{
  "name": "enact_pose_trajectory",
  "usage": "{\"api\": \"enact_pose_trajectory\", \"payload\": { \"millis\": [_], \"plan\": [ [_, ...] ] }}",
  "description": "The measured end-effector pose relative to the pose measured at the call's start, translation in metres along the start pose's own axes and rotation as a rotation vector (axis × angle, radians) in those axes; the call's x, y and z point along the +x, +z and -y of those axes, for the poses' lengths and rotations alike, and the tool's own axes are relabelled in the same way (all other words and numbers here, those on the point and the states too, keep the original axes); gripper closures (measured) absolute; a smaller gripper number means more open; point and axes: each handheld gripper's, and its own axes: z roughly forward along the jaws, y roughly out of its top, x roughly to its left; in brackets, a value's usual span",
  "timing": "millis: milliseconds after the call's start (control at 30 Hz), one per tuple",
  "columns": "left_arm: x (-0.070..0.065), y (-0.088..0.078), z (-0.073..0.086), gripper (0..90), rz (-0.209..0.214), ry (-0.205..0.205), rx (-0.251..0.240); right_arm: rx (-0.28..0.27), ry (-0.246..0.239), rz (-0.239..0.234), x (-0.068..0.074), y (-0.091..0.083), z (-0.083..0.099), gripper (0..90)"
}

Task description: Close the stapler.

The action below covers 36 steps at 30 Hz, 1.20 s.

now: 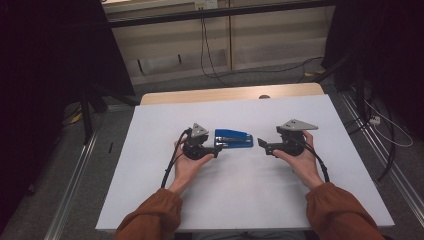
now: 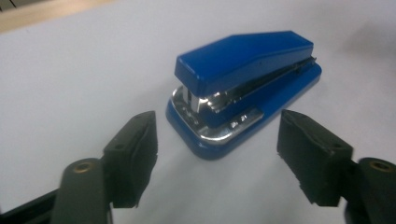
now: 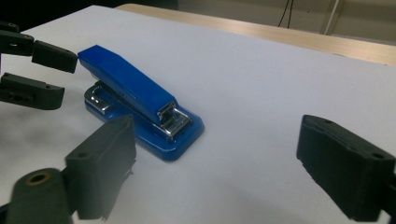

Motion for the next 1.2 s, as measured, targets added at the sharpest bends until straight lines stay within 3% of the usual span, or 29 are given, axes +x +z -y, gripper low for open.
{"api": "enact_pose_trajectory", "payload": {
  "millis": [167, 300, 367, 467, 600, 833, 1067, 1200],
  "plan": [
    [0.002, -0.002, 0.000, 9.3, 0.013, 0.004, -0.029, -0.004, -0.008, 0.014, 0.001, -0.001, -0.001, 3.4],
    [0.001, -0.006, -0.002, 4.3, 0.017, 0.018, -0.049, -0.009, 0.006, 0.020, 0.000, -0.001, 0.001, 3.8],
    [0.000, -0.009, -0.003, 4.0, 0.036, 0.022, -0.060, -0.003, 0.007, 0.025, 0.000, -0.002, 0.002, 3.9],
    [0.000, -0.012, -0.002, 4.7, 0.082, -0.006, -0.070, -0.013, 0.013, 0.026, 0.000, -0.004, 0.003, 3.8],
    [-0.002, -0.017, -0.001, 4.5, 0.053, 0.018, -0.084, -0.039, 0.025, 0.017, 0.000, -0.009, 0.001, 3.8],
    [-0.003, -0.027, 0.000, 5.1, 0.030, -0.017, -0.121, -0.056, 0.006, 0.030, 0.007, -0.016, 0.004, 3.8],
    [-0.004, -0.039, 0.008, 4.8, 0.045, 0.012, -0.147, -0.064, -0.012, 0.035, 0.013, -0.024, 0.008, 4.0],
    [-0.003, -0.045, 0.010, 4.6, 0.016, -0.015, -0.150, -0.075, -0.013, 0.035, 0.014, -0.032, 0.010, 3.5]
  ]
}}
